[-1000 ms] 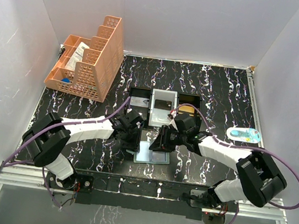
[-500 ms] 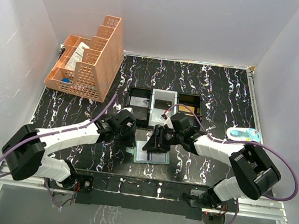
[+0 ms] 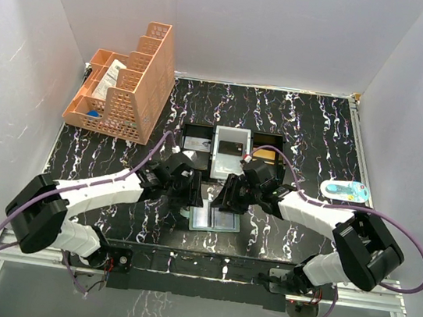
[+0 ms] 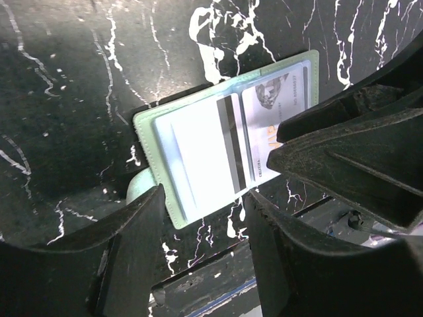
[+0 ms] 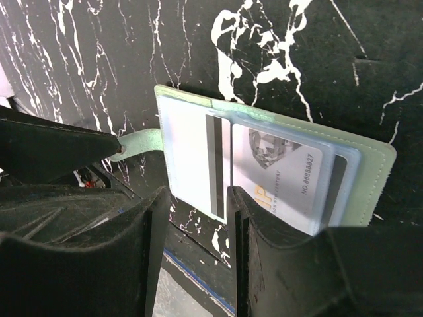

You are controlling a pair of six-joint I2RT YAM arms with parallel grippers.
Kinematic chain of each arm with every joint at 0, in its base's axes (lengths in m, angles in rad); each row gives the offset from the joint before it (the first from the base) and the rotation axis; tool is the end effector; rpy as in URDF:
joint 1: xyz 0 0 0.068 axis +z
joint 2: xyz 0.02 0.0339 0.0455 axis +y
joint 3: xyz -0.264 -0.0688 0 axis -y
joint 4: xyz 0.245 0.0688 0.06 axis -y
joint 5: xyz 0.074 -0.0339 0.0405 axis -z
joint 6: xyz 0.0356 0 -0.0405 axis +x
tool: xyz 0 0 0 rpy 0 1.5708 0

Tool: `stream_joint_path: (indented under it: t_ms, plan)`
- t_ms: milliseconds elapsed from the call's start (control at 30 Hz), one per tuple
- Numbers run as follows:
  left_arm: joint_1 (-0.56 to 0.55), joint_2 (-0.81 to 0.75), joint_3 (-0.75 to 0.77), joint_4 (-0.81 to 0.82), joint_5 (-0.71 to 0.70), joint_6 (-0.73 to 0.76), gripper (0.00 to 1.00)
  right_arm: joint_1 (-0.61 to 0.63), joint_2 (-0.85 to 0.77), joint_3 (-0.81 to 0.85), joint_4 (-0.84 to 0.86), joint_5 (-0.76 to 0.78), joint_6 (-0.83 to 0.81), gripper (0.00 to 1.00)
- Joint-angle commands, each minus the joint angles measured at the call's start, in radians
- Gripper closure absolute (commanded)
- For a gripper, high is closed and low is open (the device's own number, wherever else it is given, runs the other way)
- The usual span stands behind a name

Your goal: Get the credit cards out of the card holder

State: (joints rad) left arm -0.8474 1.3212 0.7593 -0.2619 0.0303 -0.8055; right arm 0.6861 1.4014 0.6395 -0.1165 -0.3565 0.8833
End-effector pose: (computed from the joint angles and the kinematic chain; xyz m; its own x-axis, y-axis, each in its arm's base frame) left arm 0.1769 -0.2020 0.2092 -0.8866 -0.0850 -0.4546 0.1782 0.8443 -0.5054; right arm 0.1954 0.1760 0.1654 -0.9700 0.1418 -0.1975 -0.0259 0.7474 0.6638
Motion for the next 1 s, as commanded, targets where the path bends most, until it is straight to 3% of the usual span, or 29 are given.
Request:
stream_joint_path:
  t_ms: [0,333,533,967]
  plan:
    - [-0.005,0.022,0.032,0.069,0.108,0.031,0.50,0.000,-0.002,0.029,-0.002,0.033,0.003,0.62]
    - [-0.005,0.112,0.020,0.098,0.137,-0.002,0.53,0.001,0.072,0.043,0.054,-0.035,0.011,0.60]
    - [-0.005,0.153,0.007,0.139,0.173,0.000,0.63,0.005,0.095,0.047,0.067,-0.052,0.002,0.63]
    - [-0.004,0.216,-0.038,0.086,0.122,-0.021,0.77,0.039,0.146,0.089,-0.091,0.125,0.001,0.70]
